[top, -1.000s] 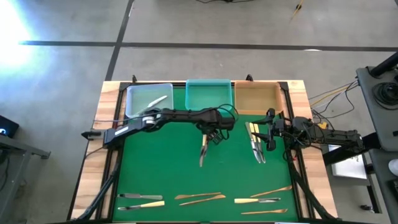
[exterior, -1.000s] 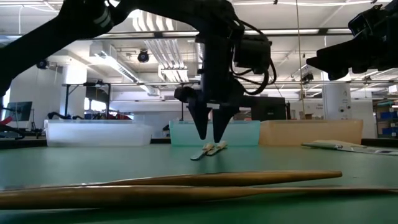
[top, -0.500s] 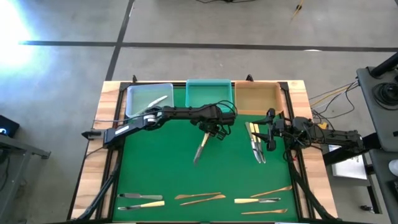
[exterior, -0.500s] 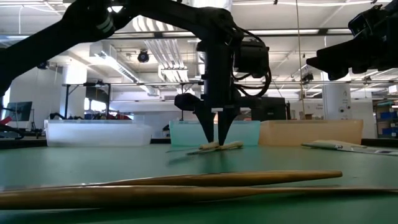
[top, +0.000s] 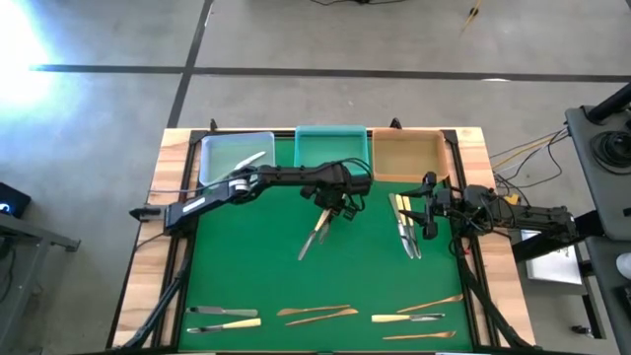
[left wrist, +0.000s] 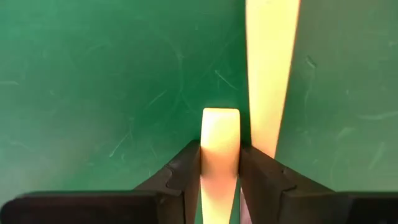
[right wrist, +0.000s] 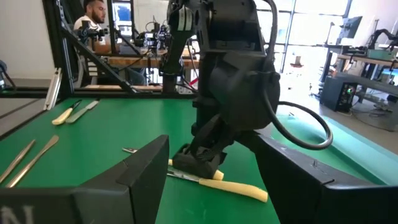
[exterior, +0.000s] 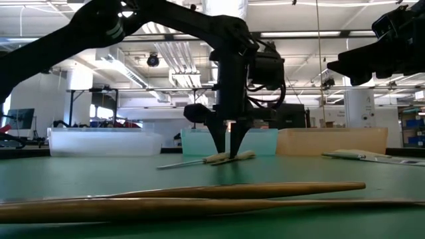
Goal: Sort silverware by color (type)
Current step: Put the top center gold and silver knife into the blue bin
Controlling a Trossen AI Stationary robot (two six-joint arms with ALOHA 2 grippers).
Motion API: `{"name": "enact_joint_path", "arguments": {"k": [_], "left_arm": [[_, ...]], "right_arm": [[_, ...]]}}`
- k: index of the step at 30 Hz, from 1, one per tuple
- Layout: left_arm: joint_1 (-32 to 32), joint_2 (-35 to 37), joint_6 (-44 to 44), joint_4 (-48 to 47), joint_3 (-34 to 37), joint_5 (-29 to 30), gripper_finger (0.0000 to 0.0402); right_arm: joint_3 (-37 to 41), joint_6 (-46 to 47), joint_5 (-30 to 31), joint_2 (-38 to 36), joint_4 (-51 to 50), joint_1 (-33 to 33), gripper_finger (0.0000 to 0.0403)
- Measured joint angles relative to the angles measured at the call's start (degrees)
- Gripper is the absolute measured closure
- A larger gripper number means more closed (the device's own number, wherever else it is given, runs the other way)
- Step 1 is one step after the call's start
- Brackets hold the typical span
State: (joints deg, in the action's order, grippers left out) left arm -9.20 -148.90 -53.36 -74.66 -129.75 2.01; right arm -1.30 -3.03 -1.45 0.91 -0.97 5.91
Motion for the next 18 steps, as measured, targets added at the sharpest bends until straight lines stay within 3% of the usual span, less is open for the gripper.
{"name": "enact_joint_path", "arguments": {"k": [6, 10, 18], "left_arm": [[-0.2, 0.2, 0.5, 0.1, -0.4, 0.3, 0.0339], [-0.3, -0.3, 2.4, -3.4, -5.1, 1.0, 0.0339], [-1.2, 5.2, 1.8, -0.7, -4.8, 8.2, 0.0339]], "right_arm": [[0.0, 0.0, 0.0, 0.0, 0.0, 0.0, 0.0172], [0.0, 0.0, 0.0, 0.0, 0.0, 0.0, 0.0172], [0.0, 0.0, 0.0, 0.0, 0.0, 0.0, 0.0172]]}}
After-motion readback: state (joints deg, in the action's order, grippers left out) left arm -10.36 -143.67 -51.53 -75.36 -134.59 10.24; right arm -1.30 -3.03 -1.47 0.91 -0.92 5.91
